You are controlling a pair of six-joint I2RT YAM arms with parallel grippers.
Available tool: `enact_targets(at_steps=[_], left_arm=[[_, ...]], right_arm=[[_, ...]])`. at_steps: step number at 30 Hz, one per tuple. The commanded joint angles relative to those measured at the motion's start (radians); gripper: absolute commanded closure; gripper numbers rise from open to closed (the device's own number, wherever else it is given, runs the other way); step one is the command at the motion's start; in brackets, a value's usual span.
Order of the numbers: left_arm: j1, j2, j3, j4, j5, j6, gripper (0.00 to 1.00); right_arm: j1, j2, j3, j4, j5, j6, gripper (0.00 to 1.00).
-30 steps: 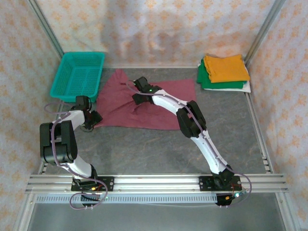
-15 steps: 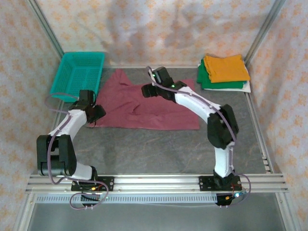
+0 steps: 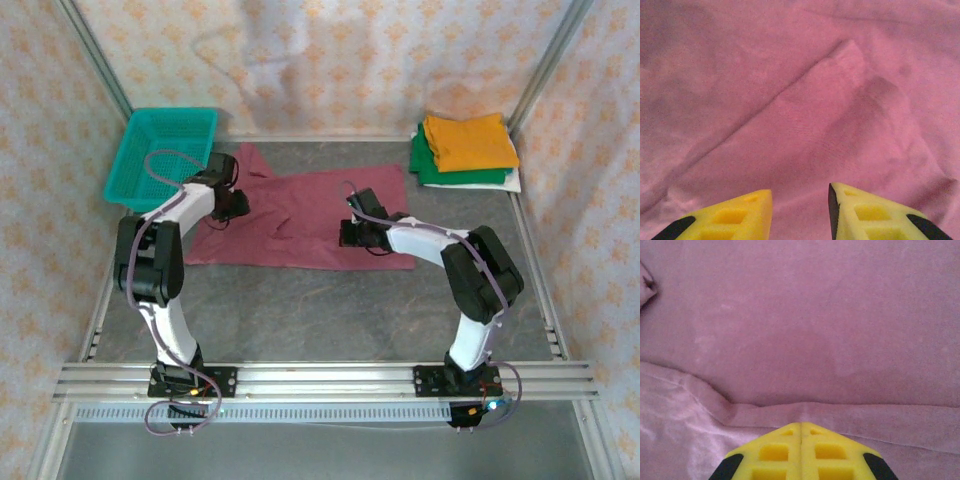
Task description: Fold and stack the t-shirts
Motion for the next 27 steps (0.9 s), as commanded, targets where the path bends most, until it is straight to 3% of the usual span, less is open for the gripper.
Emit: enact_targets(at_steps=[1,12,20,27], left_arm=[[0.005,0.071,0.076,-0.052,-0.019,0.011,0.65],[0.067,0.230,0.177,-0.048,-0.021,-0.006,0.65],[0.087,0.257,0.235,-0.069,-0.049,0.007,0.64],[0.064,0.142,0.145,-0.031,-0.014,-0.015,0.61]], right_arm=[[-0.016,-0.028,-0.031,0.082,0.055,0.074,1.00],[-0.052,0.002,-0.129,0.162,0.089,0.181,1.00],[-0.064,0.017,-0.172,0.167,0.121,0.213,1.00],[-0.075,-0.016,-0.174,0.145,0.117,0.208,1.00]])
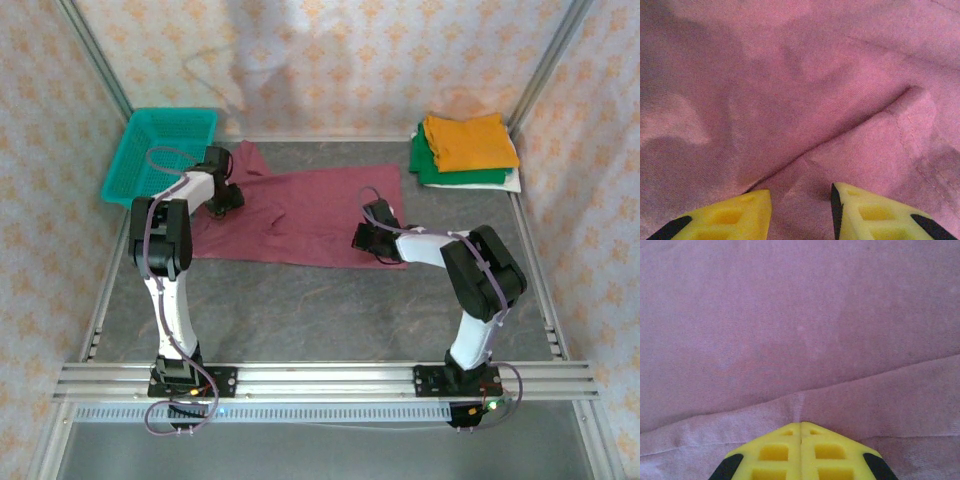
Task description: Fold and stack the t-shirts
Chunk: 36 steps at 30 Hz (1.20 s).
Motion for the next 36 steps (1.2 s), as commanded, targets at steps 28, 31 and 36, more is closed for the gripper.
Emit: enact_targets(at_steps=[28,31,36], left_arm=[[-0.087,-0.393,-0.586,0.139,0.039,-0.033,0.56],[-0.097,-0.420,-0.636,0.130,0.078,-0.035,0.56],[-0.189,-0.468,-0.737,0.116,0.130,-0.055,0.56]], right_arm=[[-0.174,-0.038,-0.028,-0.116,-0.052,0.069,1.00],[-0.195,-0.063,-0.091,-0.109,-0.076,0.089,1.00],[-0.209,-0.135,-0.210,-0.102,-0.094,0.130,1.00]])
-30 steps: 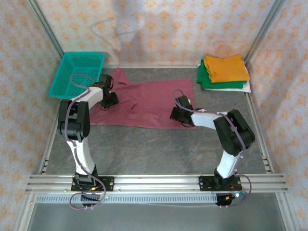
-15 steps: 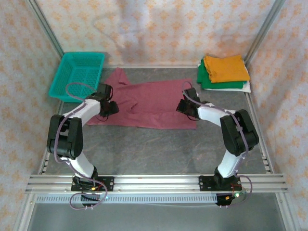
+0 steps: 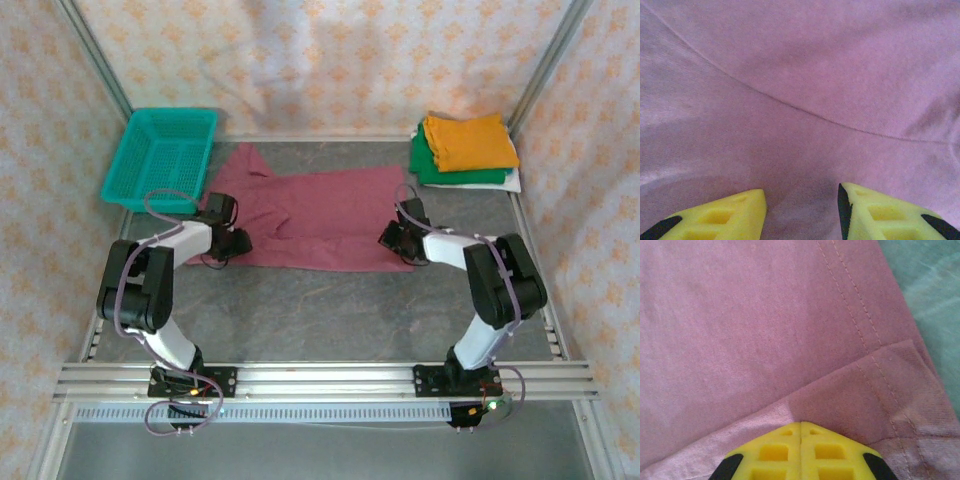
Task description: Fold and stack the t-shirts
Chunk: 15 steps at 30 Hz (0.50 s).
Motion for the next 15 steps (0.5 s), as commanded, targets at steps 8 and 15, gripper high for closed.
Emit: enact_targets(at_steps=[8,15], left_arm=[[-0.209,-0.238,-0.269,-0.149,0.039,-0.205,0.56],[-0.157,-0.347,-0.043,-0.386,-0.132,-0.078,0.54]], right_arm=[[-0.044,-0.235,-0.202,-0.205,0.074,0.067,1.00],[-0.054,-0.294,-0.077,-0.345,0.121,0.015,0.93]])
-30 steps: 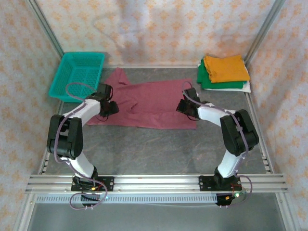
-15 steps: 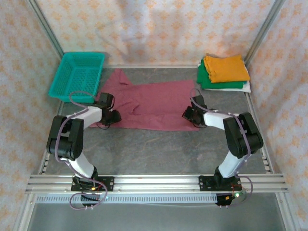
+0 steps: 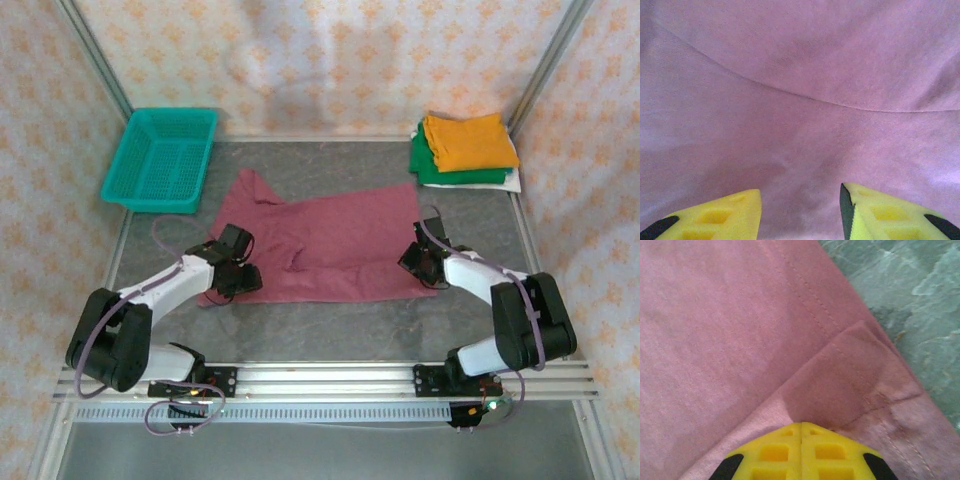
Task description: Fold and stack the t-shirts
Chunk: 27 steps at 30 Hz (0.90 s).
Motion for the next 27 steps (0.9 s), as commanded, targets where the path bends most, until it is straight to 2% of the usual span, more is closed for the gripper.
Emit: enact_targets(at_steps=[1,3,6,9,13,16,20,27], left_arm=[[0.072,-0.028,0.159,-0.123,-0.075,0.070,0.54],[0.125,-0.009,0.234,-0.088,-0.045,0.090,0.53],[0.180,0.102,0.408,-0.062,-0.027,0.126,0.52],[0.180,0.269,0.633,-0.069,-0.036,0.170,0.52],[0.176,0.527,0.938,-0.167,-0.056,0.205,0.51],[0.175,0.679,1.067,-0.212,-0.068,0.205,0.51],[0.175,0.828,1.217,-0.277,-0.077,0.201,0.51],[0.182,0.994,1.329,-0.280,-0.071,0.153,0.51]], right_arm=[[-0.003,-0.047,0.102,-0.115,0.074,-0.039,0.91],[-0.003,-0.065,0.147,-0.106,0.101,-0.063,0.87],[-0.003,-0.034,0.237,-0.064,0.111,-0.124,0.80],[-0.003,0.034,0.342,-0.028,0.086,-0.184,0.77],[-0.003,0.138,0.475,-0.053,0.102,-0.253,0.73],[-0.003,0.195,0.550,-0.099,0.134,-0.293,0.68],[-0.004,0.218,0.567,-0.072,0.088,-0.302,0.66],[-0.003,0.227,0.561,-0.057,0.070,-0.308,0.64]])
